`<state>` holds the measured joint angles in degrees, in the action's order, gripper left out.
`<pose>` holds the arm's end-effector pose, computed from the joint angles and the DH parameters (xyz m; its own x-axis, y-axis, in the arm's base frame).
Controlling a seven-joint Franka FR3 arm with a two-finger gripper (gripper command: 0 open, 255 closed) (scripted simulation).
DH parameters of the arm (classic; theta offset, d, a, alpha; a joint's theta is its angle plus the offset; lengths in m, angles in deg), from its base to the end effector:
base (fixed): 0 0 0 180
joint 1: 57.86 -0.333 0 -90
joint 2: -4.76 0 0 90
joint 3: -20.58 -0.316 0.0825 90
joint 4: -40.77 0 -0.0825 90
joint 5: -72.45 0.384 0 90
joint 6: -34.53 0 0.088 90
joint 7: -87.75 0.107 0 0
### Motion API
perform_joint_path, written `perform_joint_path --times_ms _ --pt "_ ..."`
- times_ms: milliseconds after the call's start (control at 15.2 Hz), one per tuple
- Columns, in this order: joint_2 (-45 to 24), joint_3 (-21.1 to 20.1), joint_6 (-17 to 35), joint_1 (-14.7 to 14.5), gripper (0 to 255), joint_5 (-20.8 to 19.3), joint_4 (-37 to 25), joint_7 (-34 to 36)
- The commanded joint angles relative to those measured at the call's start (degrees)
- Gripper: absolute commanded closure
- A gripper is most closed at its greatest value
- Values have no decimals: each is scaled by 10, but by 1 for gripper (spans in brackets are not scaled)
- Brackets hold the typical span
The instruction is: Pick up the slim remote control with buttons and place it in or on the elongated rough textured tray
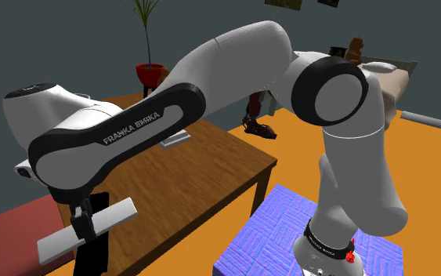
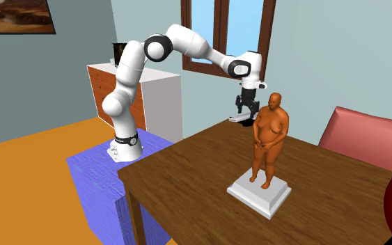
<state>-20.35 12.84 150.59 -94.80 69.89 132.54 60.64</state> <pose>0.4894 0.4648 0.3780 0.3053 0.9522 -0.0011 0.9520 -0.3053 -0.0199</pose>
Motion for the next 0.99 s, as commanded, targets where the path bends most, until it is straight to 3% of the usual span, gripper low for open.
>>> perform_joint_path --times_ms 0,132,396,924 --pt "0 0 0 0 0 0 0 0" --pt "0 0 0 0 0 0 0 0" --pt "18 -1 -65 1 0 3 -46 -2" --pt "18 -1 -65 1 0 3 -46 -2"
